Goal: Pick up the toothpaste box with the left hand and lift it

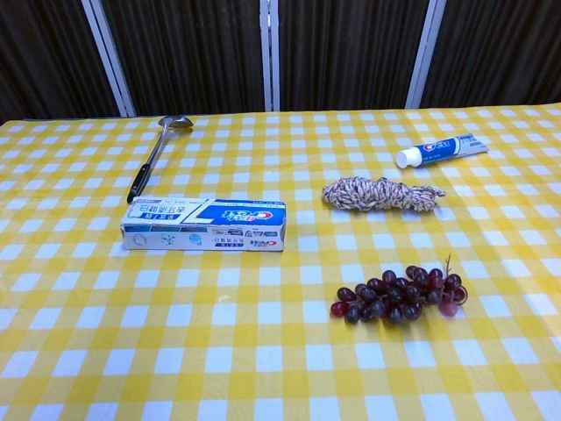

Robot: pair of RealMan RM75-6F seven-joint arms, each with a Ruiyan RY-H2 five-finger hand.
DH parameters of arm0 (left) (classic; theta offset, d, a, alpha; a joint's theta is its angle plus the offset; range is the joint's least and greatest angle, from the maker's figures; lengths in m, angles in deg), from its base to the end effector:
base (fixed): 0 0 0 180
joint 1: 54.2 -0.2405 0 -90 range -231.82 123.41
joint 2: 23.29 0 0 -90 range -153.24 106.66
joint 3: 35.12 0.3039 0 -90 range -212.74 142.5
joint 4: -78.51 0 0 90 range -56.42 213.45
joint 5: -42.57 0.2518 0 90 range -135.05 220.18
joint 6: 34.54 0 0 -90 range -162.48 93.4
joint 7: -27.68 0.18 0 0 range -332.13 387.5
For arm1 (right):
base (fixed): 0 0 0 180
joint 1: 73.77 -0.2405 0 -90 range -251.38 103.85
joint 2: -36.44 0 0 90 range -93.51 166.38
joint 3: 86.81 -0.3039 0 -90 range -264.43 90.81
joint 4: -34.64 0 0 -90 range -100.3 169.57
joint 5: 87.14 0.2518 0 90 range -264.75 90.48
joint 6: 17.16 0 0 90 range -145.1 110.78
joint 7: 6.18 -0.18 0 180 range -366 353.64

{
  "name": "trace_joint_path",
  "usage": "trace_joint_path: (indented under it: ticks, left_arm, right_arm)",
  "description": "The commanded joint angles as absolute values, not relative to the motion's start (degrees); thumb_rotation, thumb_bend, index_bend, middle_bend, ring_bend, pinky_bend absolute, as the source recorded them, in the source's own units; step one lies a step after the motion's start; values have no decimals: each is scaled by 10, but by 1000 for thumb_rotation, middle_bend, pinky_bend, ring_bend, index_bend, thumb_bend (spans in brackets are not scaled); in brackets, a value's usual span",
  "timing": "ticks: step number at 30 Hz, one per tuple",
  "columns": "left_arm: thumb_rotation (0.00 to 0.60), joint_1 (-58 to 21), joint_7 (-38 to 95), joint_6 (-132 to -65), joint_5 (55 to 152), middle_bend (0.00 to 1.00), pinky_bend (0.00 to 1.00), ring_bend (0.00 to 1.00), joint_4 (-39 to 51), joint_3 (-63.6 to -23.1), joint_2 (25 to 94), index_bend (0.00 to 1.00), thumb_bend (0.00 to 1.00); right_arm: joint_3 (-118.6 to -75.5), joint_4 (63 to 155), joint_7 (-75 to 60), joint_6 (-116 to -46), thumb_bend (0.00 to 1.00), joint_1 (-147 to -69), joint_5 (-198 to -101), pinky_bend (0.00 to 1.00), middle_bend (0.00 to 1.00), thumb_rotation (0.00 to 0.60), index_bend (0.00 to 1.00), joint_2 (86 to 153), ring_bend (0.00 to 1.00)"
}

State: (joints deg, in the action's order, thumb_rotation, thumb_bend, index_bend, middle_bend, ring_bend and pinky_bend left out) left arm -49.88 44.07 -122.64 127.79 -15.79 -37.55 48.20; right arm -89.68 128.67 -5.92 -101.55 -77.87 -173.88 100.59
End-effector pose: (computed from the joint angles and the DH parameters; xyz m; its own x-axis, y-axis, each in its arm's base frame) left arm -0.3482 0.2169 0.0982 0.5055 -0.0244 0.8625 0.8629 0.0145 -0.5052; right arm -0.3643 -0.2187 0.1351 0.3730 -0.0214 0.9276 -0.9278 -0.0133 0.3728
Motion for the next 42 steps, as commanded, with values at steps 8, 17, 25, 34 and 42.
trace_joint_path:
  ticks: [8, 17, 25, 34, 42]
  left_arm:
    - [600, -500, 439, -1228, 1280, 0, 0, 0, -159, -376, 482, 0, 63]
    - [600, -480, 442, -1191, 1267, 0, 0, 0, -171, -382, 480, 0, 62]
    - [600, -405, 487, -1095, 1246, 0, 50, 0, -205, -416, 458, 3, 63]
    - [600, -259, 521, -900, 1100, 16, 142, 60, -218, -495, 453, 126, 63]
    - [600, -110, 603, -789, 937, 45, 144, 86, -149, -518, 520, 191, 66]
  right_arm:
    - [-895, 1288, -60, -1017, 85, -778, -1741, 0, 0, 600, 0, 1005, 0]
    - [-899, 1289, -74, -1014, 85, -778, -1734, 0, 0, 600, 0, 1000, 0]
    - [-902, 1288, -93, -1011, 85, -779, -1729, 0, 0, 600, 0, 994, 0]
    - [-909, 1281, -124, -997, 84, -783, -1711, 0, 0, 600, 0, 986, 0]
    - [-919, 1265, -168, -972, 85, -789, -1683, 0, 0, 600, 0, 978, 0]
